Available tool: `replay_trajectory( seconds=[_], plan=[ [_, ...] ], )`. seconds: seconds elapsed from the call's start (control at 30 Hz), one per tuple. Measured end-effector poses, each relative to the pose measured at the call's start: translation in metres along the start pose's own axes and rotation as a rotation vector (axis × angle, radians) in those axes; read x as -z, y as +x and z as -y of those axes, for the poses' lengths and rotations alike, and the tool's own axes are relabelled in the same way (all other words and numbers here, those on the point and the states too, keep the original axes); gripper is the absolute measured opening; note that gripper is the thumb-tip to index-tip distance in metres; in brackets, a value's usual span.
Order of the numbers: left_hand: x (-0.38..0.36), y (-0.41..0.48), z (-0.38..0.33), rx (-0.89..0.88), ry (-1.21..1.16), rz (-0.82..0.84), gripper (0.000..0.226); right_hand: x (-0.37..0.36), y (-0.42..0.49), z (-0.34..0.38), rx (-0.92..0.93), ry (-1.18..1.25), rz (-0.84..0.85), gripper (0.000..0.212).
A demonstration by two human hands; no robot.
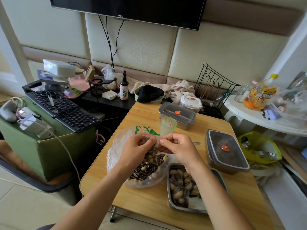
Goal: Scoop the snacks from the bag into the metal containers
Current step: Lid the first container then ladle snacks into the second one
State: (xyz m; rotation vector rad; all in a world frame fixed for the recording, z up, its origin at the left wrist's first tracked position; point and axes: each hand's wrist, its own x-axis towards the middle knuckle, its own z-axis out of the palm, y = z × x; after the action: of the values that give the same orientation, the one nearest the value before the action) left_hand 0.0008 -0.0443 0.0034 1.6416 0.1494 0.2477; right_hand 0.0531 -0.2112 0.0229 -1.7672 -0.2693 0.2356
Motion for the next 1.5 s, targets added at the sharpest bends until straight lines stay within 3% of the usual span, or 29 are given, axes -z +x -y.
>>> replay_trajectory(
  seconds=[0.33, 0.7, 1.07, 1.37, 1.43, 1.5],
  plan=[
    [0.0004, 0.0002, -0.0008, -0.04, 0.042, -0.037, 0.009, 0.0011, 0.0016, -0.0001, 0.065, -0.105, -0.031, 0.006],
    [0.0025, -0.0001, 0.0015, -0.042, 0.034, 0.0, 0.01, 0.0023, 0.0004, -0.001, 0.085, -0.063, 0.028, 0.004],
    [0.0029, 0.003, 0.0038, 0.057, -0.151, -0.043, 0.015, 0.0083, 0.0053, -0.0063, 0.115, -0.206, -0.003, 0.007],
    [0.0024, 0.0016, 0.0005, 0.026, -0.158, -0.071, 0.015, 0.0026, 0.0021, -0.0012, 0.176, -0.079, 0.112, 0.021],
    [0.0014, 0.0, -0.0007, 0.025, -0.161, -0.032, 0.015, 0.0009, 0.003, -0.0024, 0.191, -0.144, 0.083, 0.026],
    [0.0001, -0.0013, -0.0005, 0.019, -0.143, 0.009, 0.015, -0.0004, 0.0044, -0.0042, 0.214, -0.229, 0.04, 0.017]
  ],
)
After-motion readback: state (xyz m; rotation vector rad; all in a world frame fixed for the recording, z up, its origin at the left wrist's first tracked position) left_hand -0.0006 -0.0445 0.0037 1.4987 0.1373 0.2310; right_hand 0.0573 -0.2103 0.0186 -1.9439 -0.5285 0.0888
